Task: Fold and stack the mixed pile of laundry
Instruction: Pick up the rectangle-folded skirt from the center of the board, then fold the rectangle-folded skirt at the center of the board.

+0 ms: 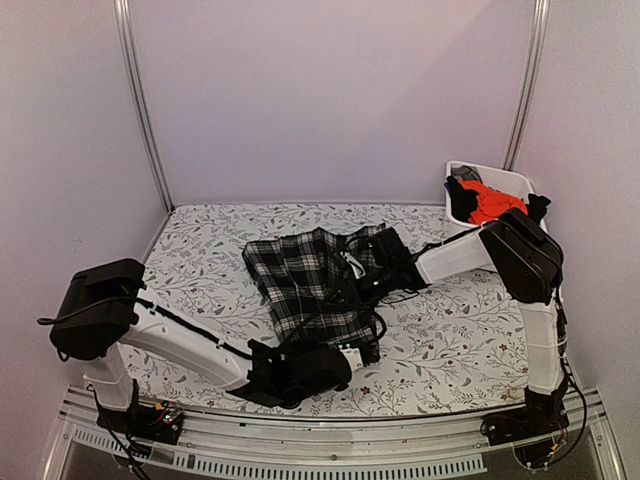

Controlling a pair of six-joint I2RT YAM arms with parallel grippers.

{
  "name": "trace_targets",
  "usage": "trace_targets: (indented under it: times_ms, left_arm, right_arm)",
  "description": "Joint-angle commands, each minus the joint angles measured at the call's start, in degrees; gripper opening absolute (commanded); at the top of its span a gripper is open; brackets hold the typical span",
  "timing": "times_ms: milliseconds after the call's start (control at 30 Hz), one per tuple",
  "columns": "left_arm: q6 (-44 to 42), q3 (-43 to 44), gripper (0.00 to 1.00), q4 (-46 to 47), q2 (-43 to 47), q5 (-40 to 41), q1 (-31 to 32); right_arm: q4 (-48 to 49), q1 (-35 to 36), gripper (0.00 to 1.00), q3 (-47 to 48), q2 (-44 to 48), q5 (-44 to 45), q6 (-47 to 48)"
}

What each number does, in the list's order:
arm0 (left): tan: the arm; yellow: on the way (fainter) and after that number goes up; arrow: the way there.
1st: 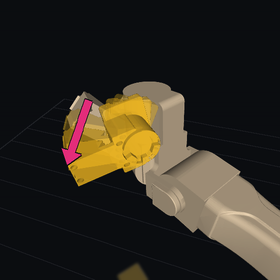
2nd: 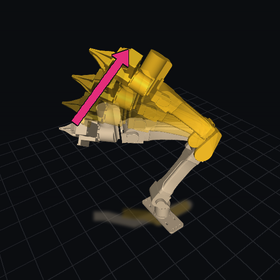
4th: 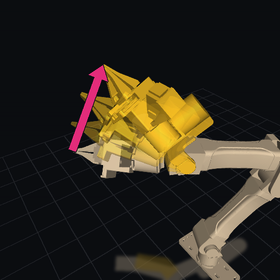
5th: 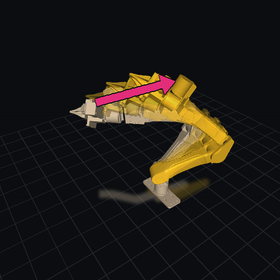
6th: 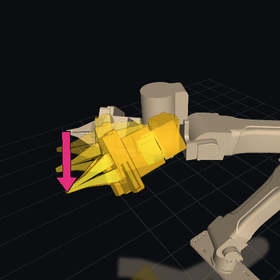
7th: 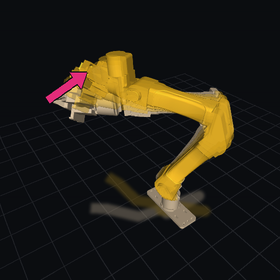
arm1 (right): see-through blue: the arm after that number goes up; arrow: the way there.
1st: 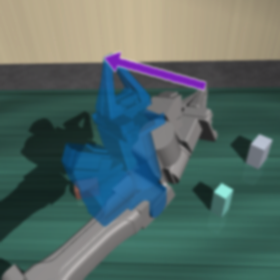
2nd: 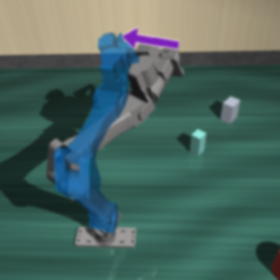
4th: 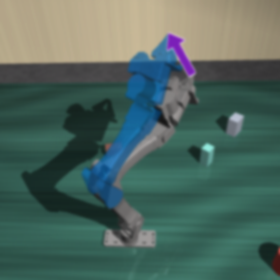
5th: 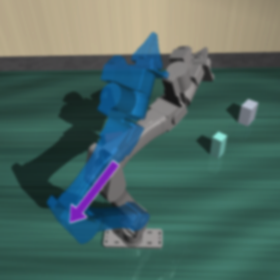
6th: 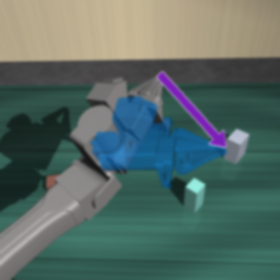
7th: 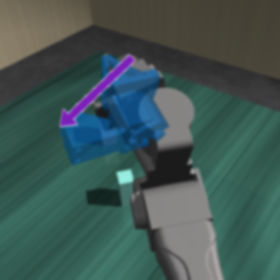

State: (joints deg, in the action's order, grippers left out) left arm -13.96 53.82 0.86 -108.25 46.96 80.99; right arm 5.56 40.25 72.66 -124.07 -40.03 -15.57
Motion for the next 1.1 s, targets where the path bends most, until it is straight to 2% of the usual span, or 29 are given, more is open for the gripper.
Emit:
trace_targets:
  times_ms: [0, 133, 233, 367, 500, 600, 733, 933, 1067]
  left_arm:
    - [1.1, -1.1, 0.0, 0.0, 8.9, -1.3, 0.0]
    - [3.1, -0.1, 0.0, -8.0, 13.1, -6.1, 1.5]
    - [4.9, 0.7, 0.0, -13.8, 15.1, -11.5, 3.7]
    - [8.8, 2.8, 0.0, -21.8, 16.4, -18.2, 6.6]
    - [11.7, 5.5, 0.0, -28.1, 17.4, -22.7, 8.1]
    - [13.2, 6.6, 0.0, -29.6, 19.8, -24.6, 8.1]
    - [13.8, 8.5, 0.0, -31.5, 23.1, -23.7, 7.2]
    - [12.3, 12.6, 0.0, -32.8, 26.7, -21.3, 3.8]
    - [8.9, 14.0, 0.0, -31.9, 28.2, -21.6, -1.3]
  right_arm:
    - [-2.2, 2.9, 0.48, -3.5, -2.9, 0.3, 1.2]
    - [-3.1, 3.6, 0.5, -6.7, 0.9, -2.4, 1.4]
    - [-5.0, 3.5, 0.56, -7.7, 7.3, -3.4, 2.3]
    - [-9.6, 1.8, 0.62, -2.9, 13.7, -4.3, 4.3]
    - [-14.1, 1.0, 0.65, 5.6, 11.9, -5.2, 7.5]
    - [-14.7, 1.3, 0.62, 9.9, 6.5, -9.6, 9.2]
    - [-12.5, 3.9, 0.53, 9.2, 0.4, -12.7, 8.9]
    - [-4.5, 10.0, 0.44, -0.2, -2.6, -14.5, 7.2]
    - [1.3, 12.9, 0.42, -6.5, -2.2, -15.9, 4.5]
